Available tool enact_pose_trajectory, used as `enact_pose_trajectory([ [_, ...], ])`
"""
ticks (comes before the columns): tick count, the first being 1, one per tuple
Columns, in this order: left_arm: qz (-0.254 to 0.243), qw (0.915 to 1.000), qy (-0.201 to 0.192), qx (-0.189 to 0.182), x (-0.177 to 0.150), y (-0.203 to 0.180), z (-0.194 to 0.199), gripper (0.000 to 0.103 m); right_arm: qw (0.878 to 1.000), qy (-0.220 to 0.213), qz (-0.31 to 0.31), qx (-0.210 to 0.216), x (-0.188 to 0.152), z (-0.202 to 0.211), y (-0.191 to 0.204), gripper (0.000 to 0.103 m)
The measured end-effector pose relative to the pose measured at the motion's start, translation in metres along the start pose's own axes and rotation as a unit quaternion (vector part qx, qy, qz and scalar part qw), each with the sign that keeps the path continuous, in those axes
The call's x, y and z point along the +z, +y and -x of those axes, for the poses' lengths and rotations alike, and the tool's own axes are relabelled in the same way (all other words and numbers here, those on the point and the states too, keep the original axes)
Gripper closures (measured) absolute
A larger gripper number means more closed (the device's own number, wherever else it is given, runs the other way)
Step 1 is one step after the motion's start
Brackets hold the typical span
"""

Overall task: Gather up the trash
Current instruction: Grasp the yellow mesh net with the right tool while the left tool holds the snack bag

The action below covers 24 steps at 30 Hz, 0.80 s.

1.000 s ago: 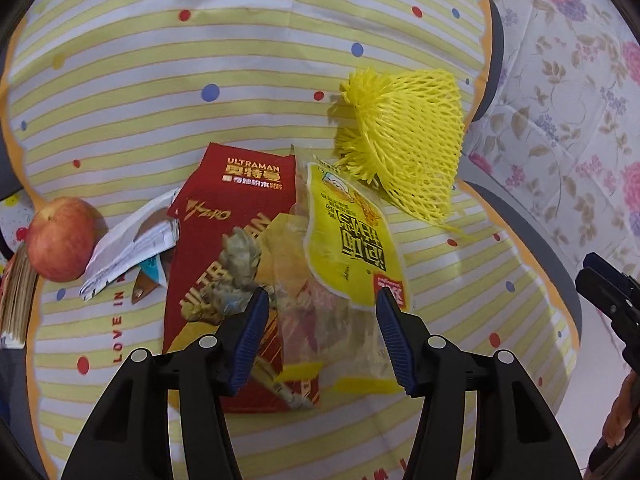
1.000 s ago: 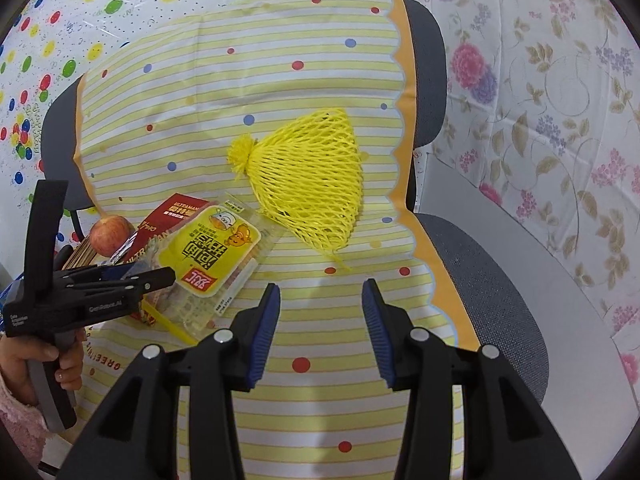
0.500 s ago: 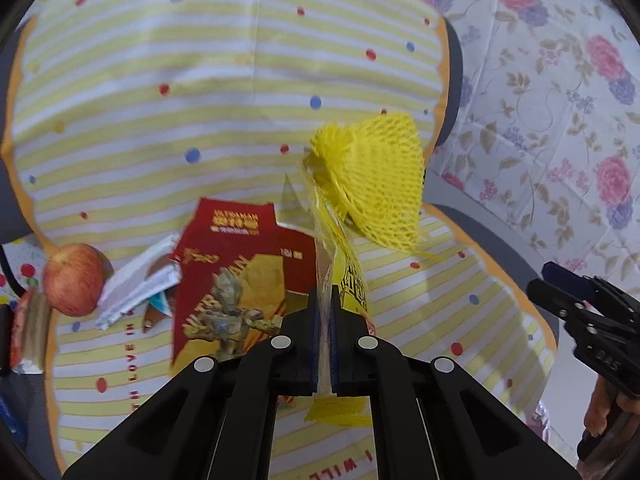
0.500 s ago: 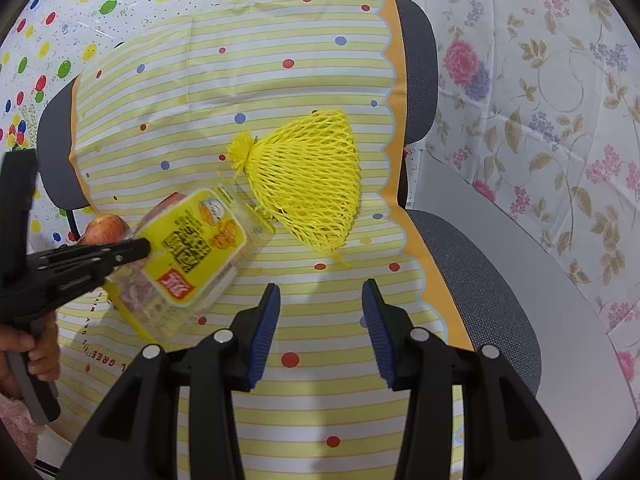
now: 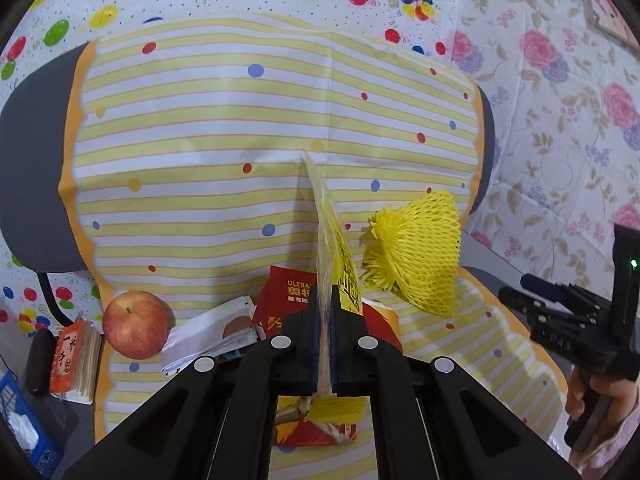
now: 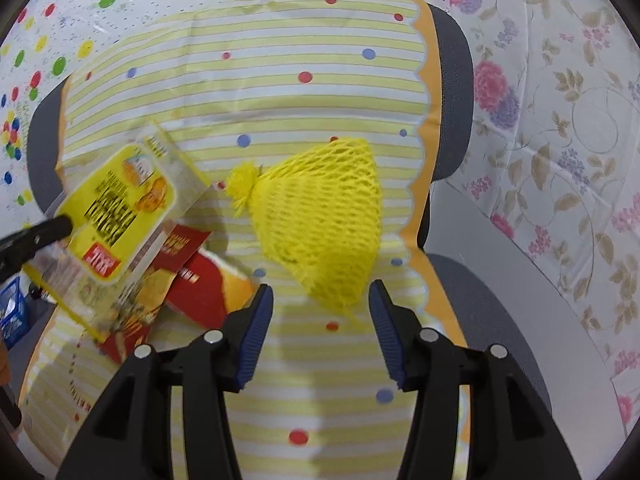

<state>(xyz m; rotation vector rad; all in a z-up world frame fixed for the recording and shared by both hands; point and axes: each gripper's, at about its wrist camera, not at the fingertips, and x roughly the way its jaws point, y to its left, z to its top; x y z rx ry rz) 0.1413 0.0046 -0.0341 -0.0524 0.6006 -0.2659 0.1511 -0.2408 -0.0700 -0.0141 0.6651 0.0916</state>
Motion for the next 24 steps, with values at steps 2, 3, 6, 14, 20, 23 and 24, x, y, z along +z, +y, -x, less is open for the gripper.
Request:
enact_pose_trajectory([
  [2, 0.001, 1.0, 0.0, 0.003, 0.0, 0.002, -0.01, 0.099, 1.0, -0.004, -0.002, -0.001, 0.01, -0.017, -0.008, 0.041],
  [3, -0.002, 1.0, 0.001, 0.007, 0.001, 0.001, -0.017, 0.099, 1.0, -0.003, -0.002, 0.001, 0.013, -0.024, -0.01, 0.039],
  [6, -0.008, 0.9997, 0.003, 0.024, 0.003, 0.0, -0.033, 0.099, 1.0, 0.0, -0.004, 0.009, 0.024, -0.05, -0.017, 0.032],
  [14, -0.009, 0.9972, 0.023, 0.07, 0.001, 0.011, -0.066, 0.098, 0.999, 0.015, -0.031, 0.014, 0.044, -0.107, -0.042, 0.018],
  [20, -0.007, 0.9966, 0.036, 0.074, -0.003, 0.013, -0.075, 0.099, 0.995, 0.039, -0.068, 0.065, 0.04, -0.134, -0.059, 0.017],
  [23, -0.006, 0.9964, 0.038, 0.075, -0.004, 0.012, -0.075, 0.098, 0.991, 0.034, -0.084, 0.103, 0.038, -0.128, -0.062, 0.032],
  [24, -0.006, 0.9964, 0.038, 0.076, -0.004, 0.011, -0.074, 0.098, 0.99, 0.031, -0.083, 0.106, 0.038, -0.124, -0.06, 0.036],
])
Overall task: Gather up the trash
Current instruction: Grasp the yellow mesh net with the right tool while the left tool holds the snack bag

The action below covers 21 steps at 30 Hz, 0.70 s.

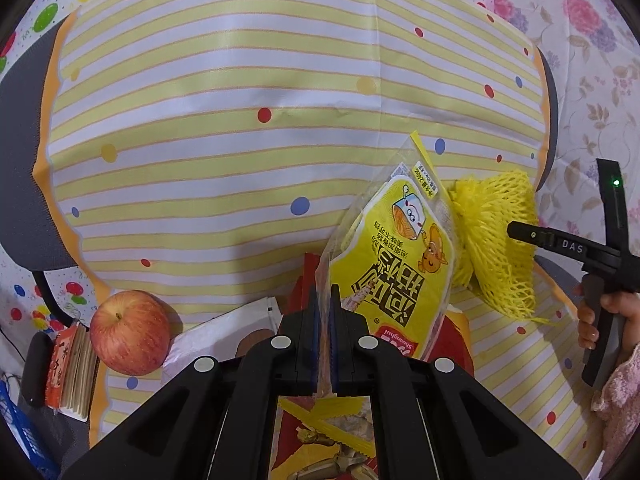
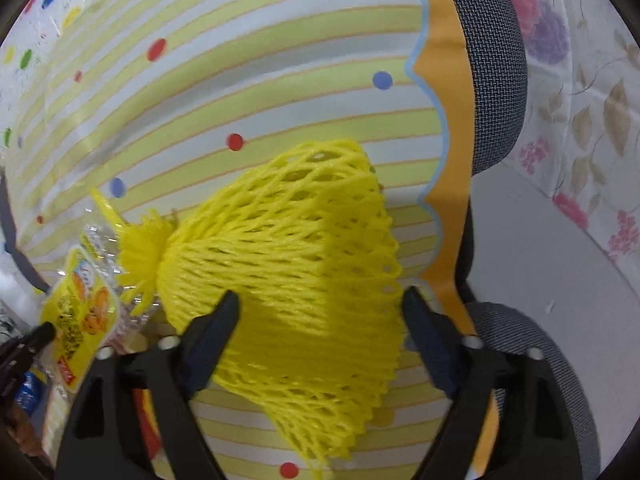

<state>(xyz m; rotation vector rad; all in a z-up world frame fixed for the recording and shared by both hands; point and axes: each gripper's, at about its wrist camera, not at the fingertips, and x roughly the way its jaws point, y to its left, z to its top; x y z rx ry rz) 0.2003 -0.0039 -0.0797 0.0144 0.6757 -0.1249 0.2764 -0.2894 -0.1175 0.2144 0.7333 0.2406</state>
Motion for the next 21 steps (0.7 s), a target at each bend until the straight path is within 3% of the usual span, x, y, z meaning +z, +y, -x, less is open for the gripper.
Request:
enact_pose_trajectory([
  [4, 0.002, 1.0, -0.003, -0.004, -0.002, -0.003, 0.011, 0.099, 1.0, -0.011, 0.011, 0.012, -0.008, 0.029, 0.014, 0.072],
  [7, 0.002, 0.9999, -0.009, -0.01, -0.003, -0.008, 0.025, 0.099, 0.999, -0.025, 0.013, 0.025, -0.014, 0.06, 0.026, 0.087],
  [11, -0.001, 0.9996, -0.022, -0.018, -0.007, -0.015, 0.051, 0.099, 0.998, -0.049, 0.027, -0.001, -0.027, 0.114, 0.05, 0.093],
  [21, -0.027, 0.9953, -0.063, -0.068, -0.033, -0.049, 0.125, 0.099, 0.987, -0.071, 0.078, -0.119, -0.077, 0.211, 0.075, 0.093],
])
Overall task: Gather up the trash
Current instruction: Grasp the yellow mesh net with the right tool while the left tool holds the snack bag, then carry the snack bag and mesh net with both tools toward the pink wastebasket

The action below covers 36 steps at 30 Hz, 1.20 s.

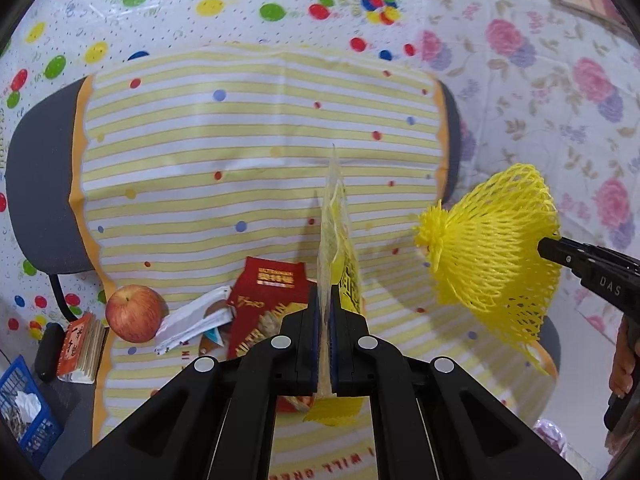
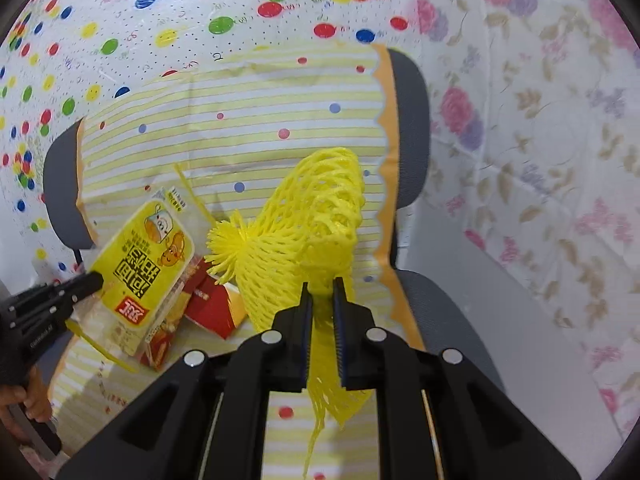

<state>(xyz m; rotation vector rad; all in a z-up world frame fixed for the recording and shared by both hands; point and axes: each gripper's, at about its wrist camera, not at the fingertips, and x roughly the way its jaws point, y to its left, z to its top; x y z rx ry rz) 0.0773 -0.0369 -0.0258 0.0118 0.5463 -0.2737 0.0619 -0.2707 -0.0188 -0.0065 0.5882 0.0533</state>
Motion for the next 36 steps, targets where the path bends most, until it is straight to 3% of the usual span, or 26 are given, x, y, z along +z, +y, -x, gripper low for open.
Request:
enact_pose_trajectory([
  [12, -0.024, 0.9974, -0.024, -0.064, -0.049, -0.055, 0.053, 0.099, 0.997, -0.016, -0.028, -0.07, -0.067, 0.087, -0.012, 0.093],
  [21, -0.046, 0.9888, -0.026, -0.139, -0.088, -0.1, 0.078, 0.099, 0.988, -0.021, -0.063, -0.137, -0.124, 0.148, -0.03, 0.093],
  [30, -0.099, 0.9666, 0.008, -0.236, -0.136, -0.168, 0.087, 0.099, 0.971, 0.004, -0.097, -0.22, -0.188, 0.193, -0.058, 0.093],
  [36, -0.132, 0.952, 0.022, -0.275, -0.163, -0.202, 0.088, 0.099, 0.957, 0.02, -0.137, -0.255, -0.228, 0.213, -0.079, 0.092],
])
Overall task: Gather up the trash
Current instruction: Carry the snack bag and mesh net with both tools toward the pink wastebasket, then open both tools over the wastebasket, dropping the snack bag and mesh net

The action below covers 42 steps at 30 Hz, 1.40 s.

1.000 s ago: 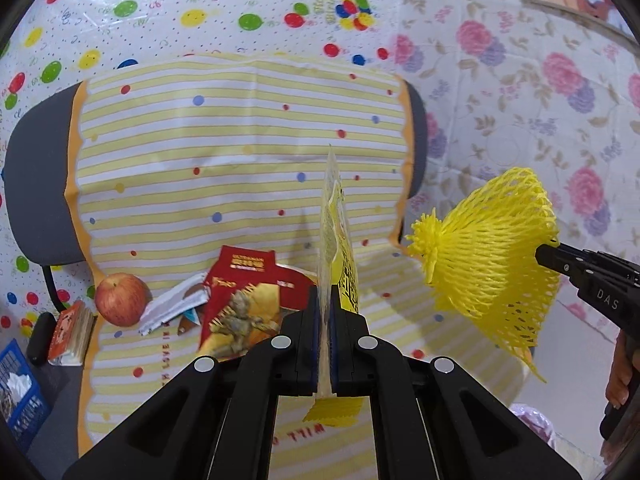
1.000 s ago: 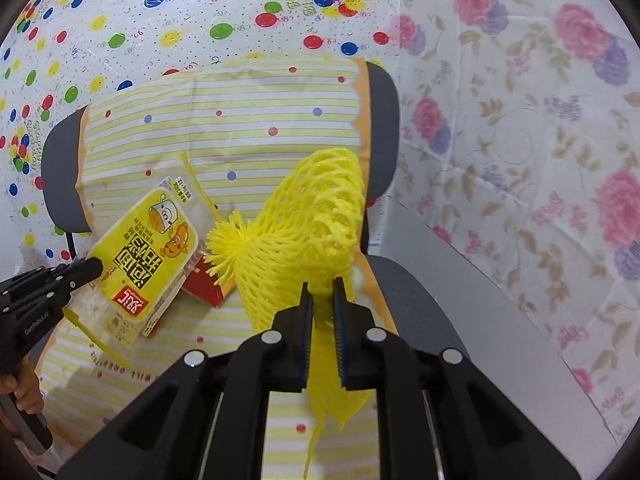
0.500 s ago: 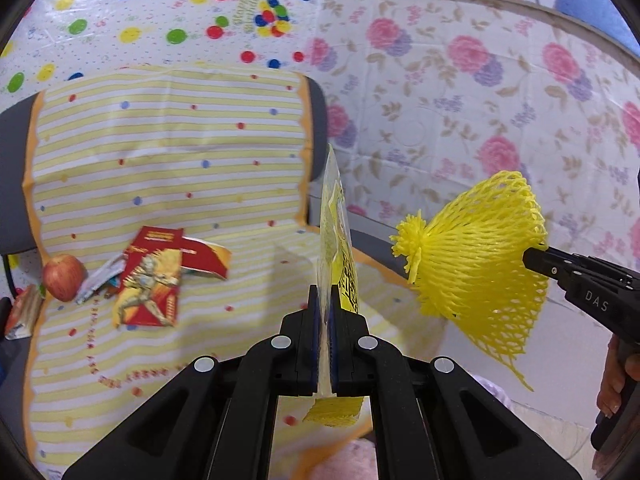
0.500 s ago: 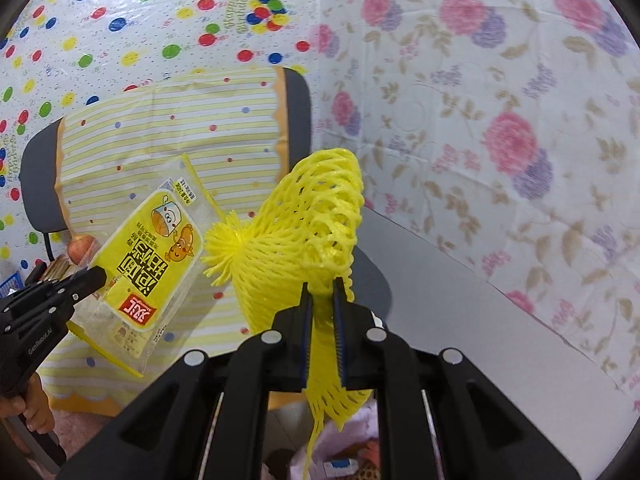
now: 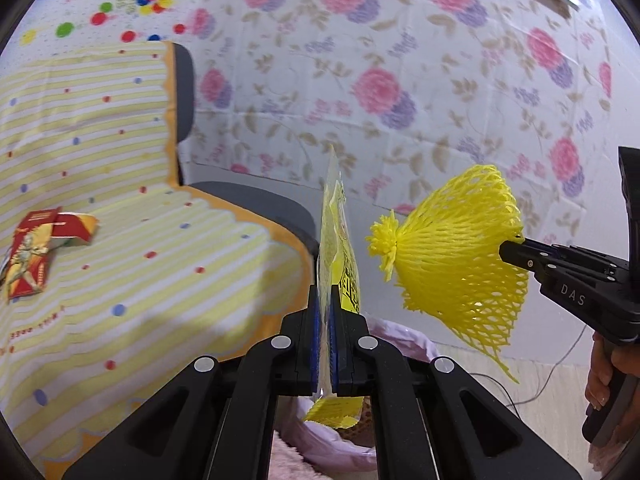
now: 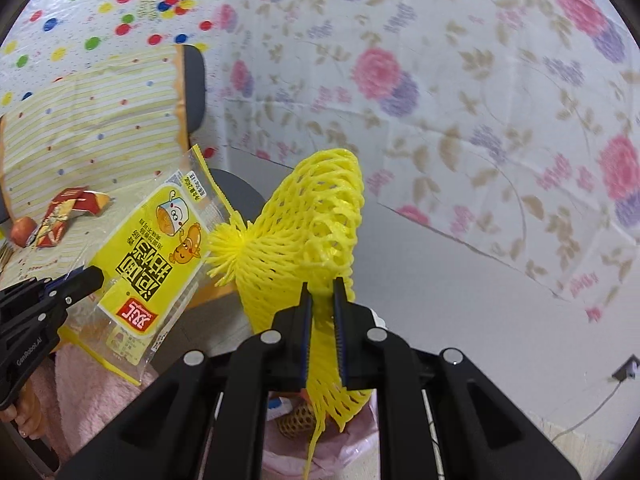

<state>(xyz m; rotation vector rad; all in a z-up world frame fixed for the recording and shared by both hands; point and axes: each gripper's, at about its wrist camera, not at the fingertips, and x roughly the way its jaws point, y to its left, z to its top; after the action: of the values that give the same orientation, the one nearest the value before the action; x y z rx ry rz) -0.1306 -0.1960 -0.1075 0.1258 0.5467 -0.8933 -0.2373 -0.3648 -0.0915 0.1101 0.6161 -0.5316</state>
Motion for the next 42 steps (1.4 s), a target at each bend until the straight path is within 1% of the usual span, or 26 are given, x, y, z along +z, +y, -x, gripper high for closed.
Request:
enact_pose_trajectory([
  [3, 0.0, 0.9997, 0.017, -0.016, -0.008, -0.01, -0.016, 0.098, 1.0, 0.008, -0.006, -0.007, -0.011, -0.004, -0.007, 0.092],
  [7, 0.0, 0.9994, 0.033, -0.01, -0.012, -0.013, -0.034, 0.098, 0.999, 0.026, 0.0, -0.021, -0.023, -0.017, -0.009, 0.092],
  [12, 0.001, 0.9987, 0.05, -0.01, -0.013, -0.016, -0.054, 0.098, 0.999, 0.05, -0.006, -0.012, -0.031, -0.041, -0.011, 0.092],
  [16, -0.005, 0.997, 0.076, -0.015, -0.013, -0.02, -0.073, 0.098, 0.998, 0.07, -0.007, -0.007, -0.036, -0.057, -0.011, 0.09],
  [19, -0.011, 0.9959, 0.087, -0.021, -0.013, -0.024, -0.085, 0.093, 0.997, 0.082, -0.01, -0.002, -0.04, -0.067, -0.012, 0.09],
  [21, -0.016, 0.9954, 0.091, -0.024, -0.014, -0.027, -0.089, 0.085, 0.996, 0.092, -0.01, 0.003, -0.042, -0.074, -0.013, 0.088],
  [22, -0.017, 0.9953, 0.092, -0.027, -0.014, -0.027, -0.091, 0.077, 0.995, 0.097, -0.012, 0.007, -0.044, -0.078, -0.013, 0.084],
  [23, -0.016, 0.9953, 0.09, -0.031, -0.014, -0.027, -0.091, 0.07, 0.995, 0.1, -0.014, 0.008, -0.044, -0.08, -0.013, 0.081],
  [24, -0.015, 0.9955, 0.089, -0.03, -0.014, -0.026, -0.091, 0.068, 0.994, 0.103, -0.017, 0.01, -0.046, -0.082, -0.013, 0.08],
  [25, -0.012, 0.9957, 0.087, -0.031, -0.013, -0.025, -0.09, 0.065, 0.994, 0.106, -0.019, 0.01, -0.047, -0.084, -0.014, 0.076],
  [26, -0.007, 0.9959, 0.085, -0.031, -0.013, -0.023, -0.089, 0.063, 0.994, 0.108, -0.021, 0.011, -0.048, -0.086, -0.014, 0.072],
  [29, 0.011, 0.9965, 0.079, -0.024, -0.01, -0.013, -0.084, 0.062, 0.993, 0.113, -0.018, 0.011, -0.049, -0.09, -0.013, 0.067],
  [32, 0.024, 0.9968, 0.074, -0.013, -0.006, -0.004, -0.078, 0.062, 0.993, 0.115, -0.014, 0.005, -0.048, -0.091, -0.012, 0.066],
  [35, 0.027, 0.9972, 0.07, 0.0, -0.004, 0.003, -0.069, 0.061, 0.994, 0.107, -0.017, 0.001, -0.044, -0.085, -0.013, 0.066],
  [39, 0.017, 0.9969, 0.072, 0.027, 0.0, 0.01, -0.057, 0.061, 0.996, 0.085, -0.01, -0.001, -0.03, -0.067, -0.013, 0.066],
  [42, 0.017, 0.9964, 0.073, 0.04, 0.003, 0.018, -0.045, 0.061, 0.998, 0.068, -0.006, 0.008, -0.017, -0.054, -0.011, 0.066],
])
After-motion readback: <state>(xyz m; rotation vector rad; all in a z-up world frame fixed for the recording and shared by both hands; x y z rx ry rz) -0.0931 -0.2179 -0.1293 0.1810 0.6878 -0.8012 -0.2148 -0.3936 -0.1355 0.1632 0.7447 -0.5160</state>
